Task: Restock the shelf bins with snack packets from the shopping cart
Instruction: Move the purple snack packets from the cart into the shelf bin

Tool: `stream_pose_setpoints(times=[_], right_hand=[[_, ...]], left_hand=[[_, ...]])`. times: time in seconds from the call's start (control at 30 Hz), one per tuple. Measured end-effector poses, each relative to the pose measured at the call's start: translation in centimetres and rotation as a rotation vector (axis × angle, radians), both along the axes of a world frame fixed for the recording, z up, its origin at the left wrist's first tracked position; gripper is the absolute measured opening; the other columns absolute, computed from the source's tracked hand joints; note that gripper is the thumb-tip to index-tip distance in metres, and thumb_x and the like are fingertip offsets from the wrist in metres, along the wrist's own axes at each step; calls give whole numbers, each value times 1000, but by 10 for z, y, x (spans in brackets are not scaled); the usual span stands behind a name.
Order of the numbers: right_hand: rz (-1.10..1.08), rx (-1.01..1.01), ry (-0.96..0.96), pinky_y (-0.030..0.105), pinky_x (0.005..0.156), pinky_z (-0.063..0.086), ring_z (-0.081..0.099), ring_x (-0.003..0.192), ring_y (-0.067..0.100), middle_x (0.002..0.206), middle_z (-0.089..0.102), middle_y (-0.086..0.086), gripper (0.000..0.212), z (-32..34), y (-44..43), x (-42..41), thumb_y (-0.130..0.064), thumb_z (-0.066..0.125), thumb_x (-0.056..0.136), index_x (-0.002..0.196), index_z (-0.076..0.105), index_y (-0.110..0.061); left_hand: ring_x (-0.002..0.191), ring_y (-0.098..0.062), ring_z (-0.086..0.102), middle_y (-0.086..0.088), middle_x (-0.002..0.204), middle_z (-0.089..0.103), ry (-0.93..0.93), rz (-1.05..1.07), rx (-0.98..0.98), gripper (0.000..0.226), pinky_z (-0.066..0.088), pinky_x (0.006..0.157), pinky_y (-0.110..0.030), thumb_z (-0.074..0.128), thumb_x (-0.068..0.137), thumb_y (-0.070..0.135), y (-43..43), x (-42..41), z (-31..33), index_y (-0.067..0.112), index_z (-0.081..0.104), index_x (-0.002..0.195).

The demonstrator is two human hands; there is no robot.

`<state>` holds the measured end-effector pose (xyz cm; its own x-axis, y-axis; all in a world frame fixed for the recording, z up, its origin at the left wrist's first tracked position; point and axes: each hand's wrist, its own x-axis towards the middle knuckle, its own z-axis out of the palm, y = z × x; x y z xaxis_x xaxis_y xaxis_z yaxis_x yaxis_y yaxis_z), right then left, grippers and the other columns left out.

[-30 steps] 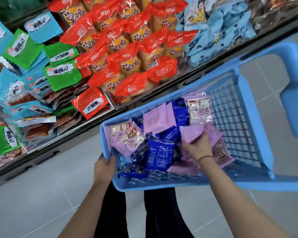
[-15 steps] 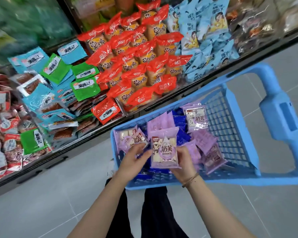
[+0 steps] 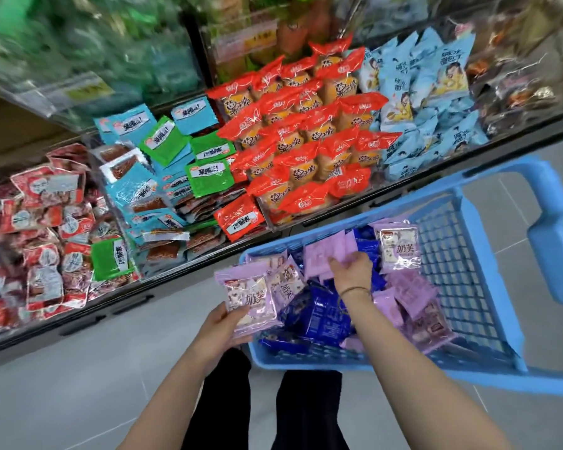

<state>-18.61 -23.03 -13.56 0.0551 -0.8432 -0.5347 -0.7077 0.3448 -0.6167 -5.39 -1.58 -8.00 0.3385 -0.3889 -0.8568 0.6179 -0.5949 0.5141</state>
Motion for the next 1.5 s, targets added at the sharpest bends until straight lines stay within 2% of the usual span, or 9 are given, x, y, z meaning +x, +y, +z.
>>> stream_pose_setpoints(times=[0.17, 0.37, 0.57, 0.7, 0.83, 0.97, 1.07, 1.23, 1.5], right_hand=[[125, 17, 222, 32, 84, 43, 55, 101, 32, 108, 54, 22, 31, -18, -5, 11, -14, 68, 81, 104, 58, 5], [133, -50, -100, 27, 65, 36, 45, 67, 20, 67, 46, 0, 28, 29, 32, -10, -4, 63, 81, 71, 41, -18], [618, -456, -356, 6, 88, 33, 46, 104, 2, 103, 59, 6, 28, 88, 95, -31, 2, 55, 74, 78, 40, -21], [902, -623, -320, 26, 95, 39, 45, 106, 18, 106, 63, 16, 36, 90, 117, -37, 11, 62, 64, 88, 48, -12], [1044, -610, -300, 30, 94, 44, 46, 110, 21, 113, 59, 13, 32, 95, 119, -43, 9, 65, 58, 86, 57, -3], [724, -265, -444, 17, 100, 36, 45, 117, 9, 121, 48, 0, 29, 103, 117, -48, -4, 55, 63, 92, 53, -9], [324, -39, -488, 14, 83, 45, 54, 96, 11, 109, 51, 1, 31, 104, 113, -38, 5, 59, 74, 95, 52, -16], [459, 150, -386, 11, 69, 45, 57, 75, 5, 83, 61, -5, 32, 93, 100, -31, -5, 65, 81, 91, 51, -32], [-328, 291, -92, 48, 92, 48, 53, 89, 27, 98, 52, 14, 38, 1, 4, -31, -15, 69, 83, 111, 47, -2]], left_hand=[[87, -17, 70, 7, 90, 75, -31, 16, -12, 15, 54, 71, -31, 53, 96, 17, 18, 11, 6, 24, 61, 106], [94, -18, 67, -4, 118, 66, -43, 13, 33, 26, 56, 75, -34, 49, 99, 19, 16, 6, 17, 19, 52, 125], [84, -26, 72, -5, 133, 53, 151, 66, 41, 37, 57, 82, -46, 50, 99, 30, -3, -12, 30, 11, 49, 130], [103, -32, 67, -14, 114, 70, 247, 71, -69, 44, 54, 83, -44, 47, 93, 49, -18, -22, 46, 17, 64, 118], [114, -45, 57, -26, 120, 63, 235, 97, -112, 52, 42, 100, -54, 63, 86, 25, -22, -27, 51, -1, 51, 130], [111, -41, 60, -23, 117, 66, 169, 62, -102, 41, 46, 97, -49, 60, 89, 14, -25, -26, 49, 1, 54, 127], [105, -34, 65, -16, 111, 70, 164, 9, -117, 36, 51, 93, -44, 60, 89, 15, -29, -28, 51, 7, 57, 124], [113, -38, 60, -19, 119, 66, 168, -10, -103, 43, 43, 103, -51, 61, 86, 0, -19, -33, 44, 6, 54, 128], [110, -29, 63, -10, 117, 69, 97, 153, 7, 40, 41, 106, -50, 67, 84, 8, 25, -1, 30, 14, 57, 123]])
